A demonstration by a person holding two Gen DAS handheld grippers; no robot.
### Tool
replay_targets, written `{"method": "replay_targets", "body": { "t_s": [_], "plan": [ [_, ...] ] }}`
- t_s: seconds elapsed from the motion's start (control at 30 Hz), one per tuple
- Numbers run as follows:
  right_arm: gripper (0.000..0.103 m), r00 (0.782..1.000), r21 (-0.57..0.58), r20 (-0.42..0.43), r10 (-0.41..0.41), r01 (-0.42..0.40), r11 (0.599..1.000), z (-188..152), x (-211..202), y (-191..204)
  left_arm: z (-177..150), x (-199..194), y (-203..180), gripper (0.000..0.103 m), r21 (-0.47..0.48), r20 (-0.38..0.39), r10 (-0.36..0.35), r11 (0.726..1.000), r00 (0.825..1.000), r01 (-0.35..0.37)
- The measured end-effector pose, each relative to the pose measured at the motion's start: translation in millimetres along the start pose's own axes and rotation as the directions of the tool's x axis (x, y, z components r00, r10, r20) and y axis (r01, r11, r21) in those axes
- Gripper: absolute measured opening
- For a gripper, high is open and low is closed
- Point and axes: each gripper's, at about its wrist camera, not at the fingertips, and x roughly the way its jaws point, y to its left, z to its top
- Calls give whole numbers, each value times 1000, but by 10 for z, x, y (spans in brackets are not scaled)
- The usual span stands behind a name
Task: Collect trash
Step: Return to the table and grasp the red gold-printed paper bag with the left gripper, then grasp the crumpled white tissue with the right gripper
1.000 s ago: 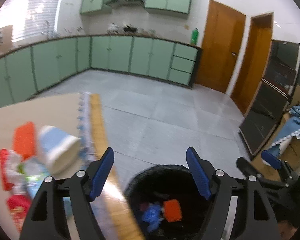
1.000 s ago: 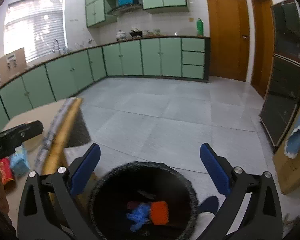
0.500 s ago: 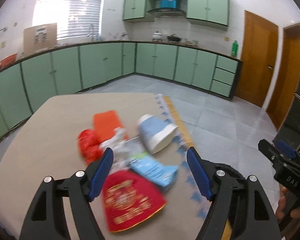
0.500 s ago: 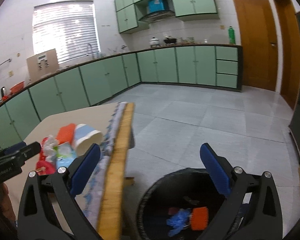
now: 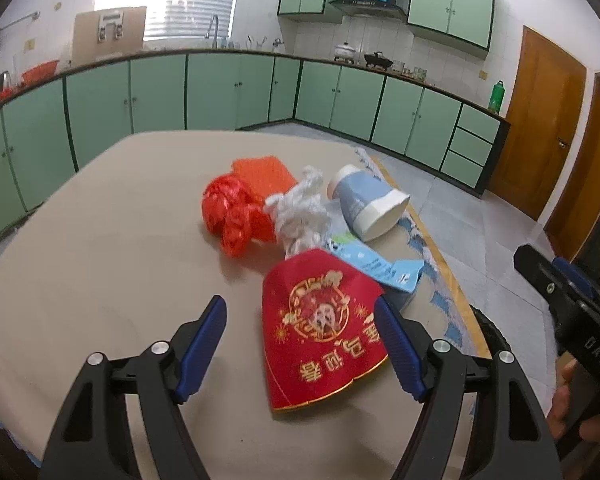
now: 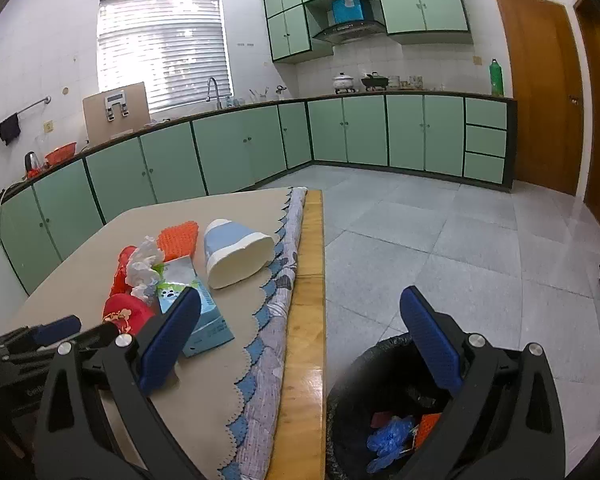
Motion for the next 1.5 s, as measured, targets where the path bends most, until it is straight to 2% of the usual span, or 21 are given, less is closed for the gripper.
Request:
{"method": "replay_targets", "body": {
  "t_s": [0.23, 0.47, 0.57, 0.7, 0.8, 1.03, 1.23, 1.5],
  "plan": [
    [97, 1000, -12, -12, 13, -13, 1000, -25, 38, 48, -66, 133, 32, 76, -18, -50, -15, 1000, 999, 15],
    [97, 1000, -32, -19, 17, -18, 999, -58, 70, 79, -121, 206, 5, 78, -44, -87, -80, 996, 993, 76],
    [97, 1000, -36, -22, 18, -19, 999, -59, 75, 76, -143, 201, -19, 68, -47, -92, -114, 993, 989, 110],
    [97, 1000, -40, -25, 19, -20, 999, -58, 79, 85, -126, 154, -1, 50, -72, -78, -130, 990, 988, 125],
    [97, 999, -44, -24, 24, -25, 999, -53, 81, 110, -95, 95, 20, 41, -86, -58, -134, 988, 989, 129],
    [97, 999, -64, -14, 31, -32, 997, -21, 46, 169, -79, -12, 12, 36, -91, -42, -146, 986, 988, 142],
    [97, 999, -68, -4, 42, -42, 997, 28, 25, 207, 26, -217, 21, 34, -80, 12, -162, 984, 987, 162],
    [97, 997, -84, 16, 72, -70, 994, 137, 35, 358, 145, -461, 246, 34, -88, 84, -99, 990, 992, 107]
  ]
}}
